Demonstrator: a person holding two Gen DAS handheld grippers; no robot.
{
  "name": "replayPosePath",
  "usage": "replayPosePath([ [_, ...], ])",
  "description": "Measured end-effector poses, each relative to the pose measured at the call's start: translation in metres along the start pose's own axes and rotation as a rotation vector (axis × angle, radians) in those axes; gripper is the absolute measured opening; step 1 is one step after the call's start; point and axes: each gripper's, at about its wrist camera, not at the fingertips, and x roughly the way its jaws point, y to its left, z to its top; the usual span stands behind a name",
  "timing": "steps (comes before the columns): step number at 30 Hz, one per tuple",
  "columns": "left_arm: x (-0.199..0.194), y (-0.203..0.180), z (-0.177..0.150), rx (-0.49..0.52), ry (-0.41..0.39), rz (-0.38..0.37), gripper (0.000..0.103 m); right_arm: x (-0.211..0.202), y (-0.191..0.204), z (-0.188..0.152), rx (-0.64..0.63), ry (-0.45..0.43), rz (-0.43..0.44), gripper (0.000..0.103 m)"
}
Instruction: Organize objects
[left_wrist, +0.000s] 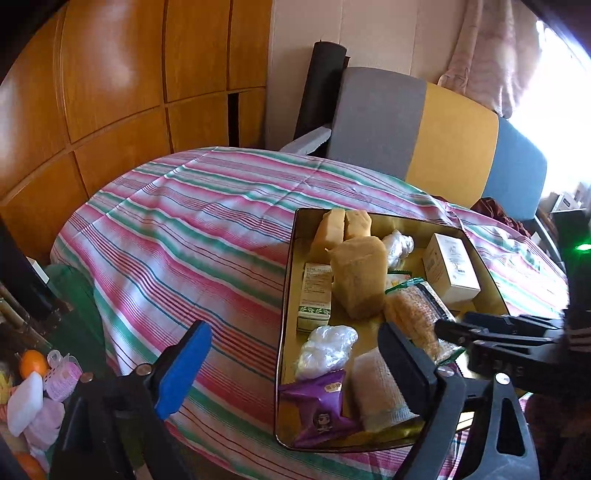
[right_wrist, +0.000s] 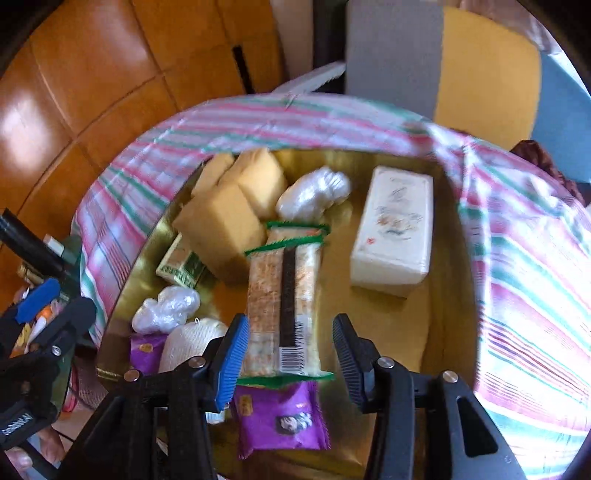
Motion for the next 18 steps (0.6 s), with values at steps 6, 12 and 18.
replayPosePath([
  [6, -0.011, -0.01, -0.001, 0.019, -0.031, 0.002, 0.103, -0.041, -0.006, -0.021, 0.012, -0.136, -0.142, 0.049],
  [12, -0.017, -0.026, -0.006, 0.05, -0.024, 0.02, 0.103, -0.069, -0.013, -0.037, 0.051, -0.228, -0.23, 0.05],
  [18, -0.023, -0.036, -0.015, 0.055, -0.026, 0.007, 0.103, -0.075, -0.018, -0.049, 0.059, -0.233, -0.244, 0.05],
])
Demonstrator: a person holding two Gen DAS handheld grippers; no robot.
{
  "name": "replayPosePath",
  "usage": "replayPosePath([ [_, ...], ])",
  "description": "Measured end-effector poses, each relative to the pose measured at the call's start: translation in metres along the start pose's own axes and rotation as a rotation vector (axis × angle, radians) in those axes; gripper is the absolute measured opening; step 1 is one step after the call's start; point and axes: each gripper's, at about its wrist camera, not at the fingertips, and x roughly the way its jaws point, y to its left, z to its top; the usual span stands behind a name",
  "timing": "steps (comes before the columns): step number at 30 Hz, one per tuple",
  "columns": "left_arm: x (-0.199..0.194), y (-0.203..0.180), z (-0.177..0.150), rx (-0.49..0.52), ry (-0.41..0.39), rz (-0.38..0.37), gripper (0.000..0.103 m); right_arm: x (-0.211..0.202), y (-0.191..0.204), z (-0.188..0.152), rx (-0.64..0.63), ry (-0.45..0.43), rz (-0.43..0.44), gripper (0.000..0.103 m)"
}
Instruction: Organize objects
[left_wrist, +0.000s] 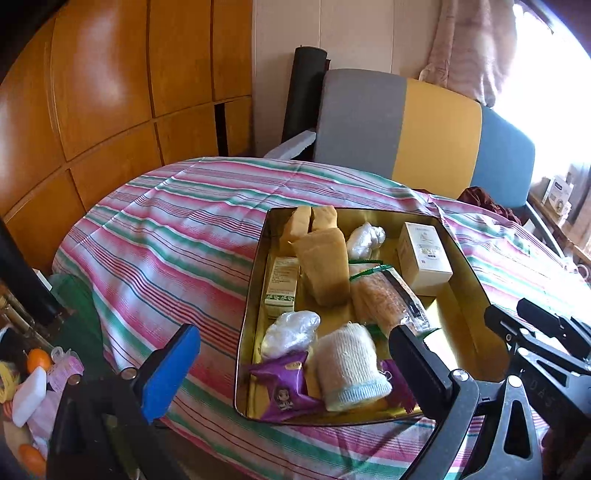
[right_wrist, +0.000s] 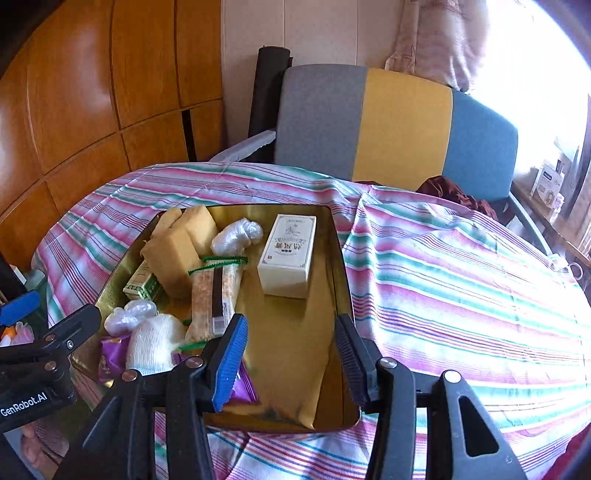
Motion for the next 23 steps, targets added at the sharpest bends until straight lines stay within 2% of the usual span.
replayPosePath([
  [23, -0.013, -0.004, -0.005, 0.013, -0.064, 0.017, 0.103, 0.002, 0.002, -0.007, 0.004, 0.007, 0.0, 0.049],
])
